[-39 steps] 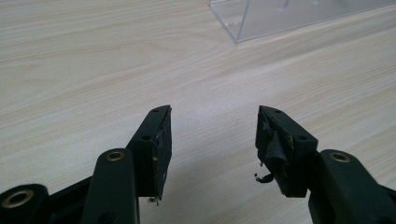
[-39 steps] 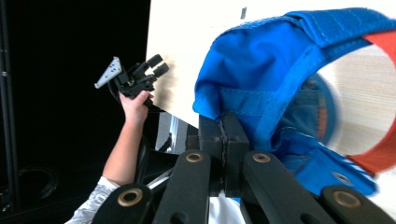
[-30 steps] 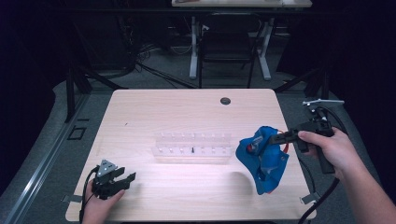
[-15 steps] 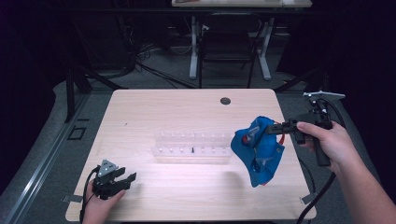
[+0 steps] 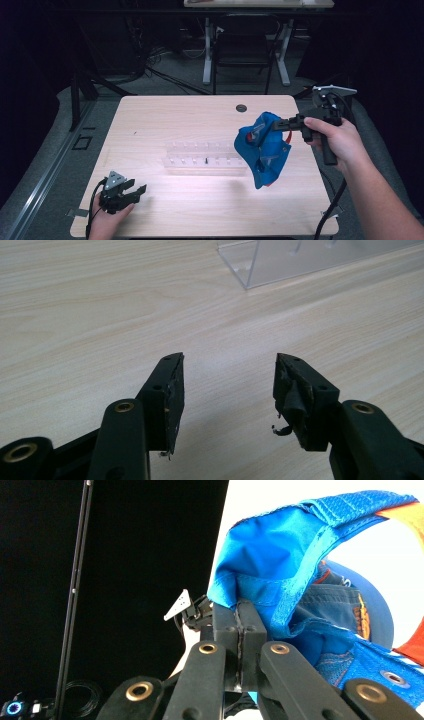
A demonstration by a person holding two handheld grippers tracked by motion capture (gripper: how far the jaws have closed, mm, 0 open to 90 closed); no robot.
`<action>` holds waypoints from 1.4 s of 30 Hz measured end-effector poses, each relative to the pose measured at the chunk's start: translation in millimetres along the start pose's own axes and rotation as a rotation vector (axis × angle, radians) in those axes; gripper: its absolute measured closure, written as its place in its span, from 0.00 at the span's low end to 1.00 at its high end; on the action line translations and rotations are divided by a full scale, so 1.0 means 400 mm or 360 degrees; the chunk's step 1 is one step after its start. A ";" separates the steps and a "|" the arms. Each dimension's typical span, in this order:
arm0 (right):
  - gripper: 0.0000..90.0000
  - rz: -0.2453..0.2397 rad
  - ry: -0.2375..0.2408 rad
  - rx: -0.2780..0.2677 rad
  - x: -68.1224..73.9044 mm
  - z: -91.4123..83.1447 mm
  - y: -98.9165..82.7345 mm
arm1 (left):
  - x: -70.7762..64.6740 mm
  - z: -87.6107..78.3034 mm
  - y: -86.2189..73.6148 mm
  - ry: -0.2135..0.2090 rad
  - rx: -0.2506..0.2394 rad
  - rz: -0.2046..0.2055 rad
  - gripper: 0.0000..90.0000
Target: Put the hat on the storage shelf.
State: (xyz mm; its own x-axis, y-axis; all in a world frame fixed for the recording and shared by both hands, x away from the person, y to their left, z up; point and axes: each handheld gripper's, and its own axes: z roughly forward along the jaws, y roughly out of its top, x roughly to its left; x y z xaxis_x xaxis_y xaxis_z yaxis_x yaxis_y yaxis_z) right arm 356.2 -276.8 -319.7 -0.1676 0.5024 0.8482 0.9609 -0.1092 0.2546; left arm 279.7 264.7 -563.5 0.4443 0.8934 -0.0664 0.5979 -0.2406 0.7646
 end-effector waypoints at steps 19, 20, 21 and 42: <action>1.00 -0.0037 0.0017 -0.0042 0.066 0.091 0.061 | -0.016 -0.009 0.017 -0.0058 -0.0068 -0.0008 0.55; 1.00 -0.0034 0.0014 -0.0044 0.070 0.097 0.064 | -0.018 -0.012 0.020 -0.0059 -0.0064 -0.0008 0.56; 1.00 -0.0034 0.0014 -0.0044 0.070 0.097 0.064 | -0.018 -0.012 0.020 -0.0059 -0.0064 -0.0008 0.56; 1.00 -0.0036 0.0067 -0.0059 0.105 0.216 0.102 | -0.165 -0.009 0.144 -0.0249 -0.0229 0.0179 0.55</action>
State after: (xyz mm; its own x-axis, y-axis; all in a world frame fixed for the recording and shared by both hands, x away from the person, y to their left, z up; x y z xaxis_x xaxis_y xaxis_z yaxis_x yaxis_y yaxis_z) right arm 407.5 -186.1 -313.6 -0.1990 0.4686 0.8607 0.9481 -0.1303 0.2902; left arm 282.5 193.2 -512.8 0.6072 0.7918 -0.0657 0.4425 -0.2683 0.8557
